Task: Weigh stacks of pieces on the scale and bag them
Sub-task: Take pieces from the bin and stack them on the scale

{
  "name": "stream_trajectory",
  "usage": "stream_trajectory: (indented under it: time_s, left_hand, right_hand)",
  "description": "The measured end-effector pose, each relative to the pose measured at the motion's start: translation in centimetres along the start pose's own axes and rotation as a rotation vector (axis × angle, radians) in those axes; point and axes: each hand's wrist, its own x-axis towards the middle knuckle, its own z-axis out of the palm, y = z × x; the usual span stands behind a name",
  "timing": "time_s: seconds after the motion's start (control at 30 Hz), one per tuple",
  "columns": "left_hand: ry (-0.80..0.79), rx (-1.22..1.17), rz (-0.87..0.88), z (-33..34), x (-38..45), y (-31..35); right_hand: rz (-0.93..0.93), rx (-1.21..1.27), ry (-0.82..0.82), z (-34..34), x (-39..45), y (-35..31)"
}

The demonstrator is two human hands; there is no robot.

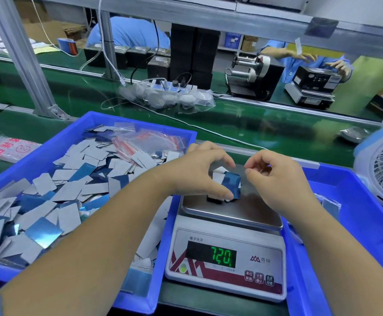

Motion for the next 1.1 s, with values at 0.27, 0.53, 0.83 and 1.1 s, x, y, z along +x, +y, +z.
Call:
stream_trajectory:
  time_s: [0.27,0.53,0.83,1.1]
  left_hand:
    - [0.275,-0.048,-0.164,-0.6,0.1,-0.5]
    - [0.315,0.076,-0.282,-0.6,0.3,-0.5]
    - [-0.056,0.258,-0.286,-0.3,0.4,0.8]
    - [-0.237,0.428,-0.305,-1.2,0.7,2.2]
  right_hand:
    - [0.027,0.019,-0.025,0.1,0.0,0.1]
    - [0.029,0.015,-0.049,0.1,0.1,0.4]
    - [0.076,0.011,-0.111,0.2,0.3,0.8]
    - [0.111,-0.070,-0.319,-1.3,1.7,-0.2]
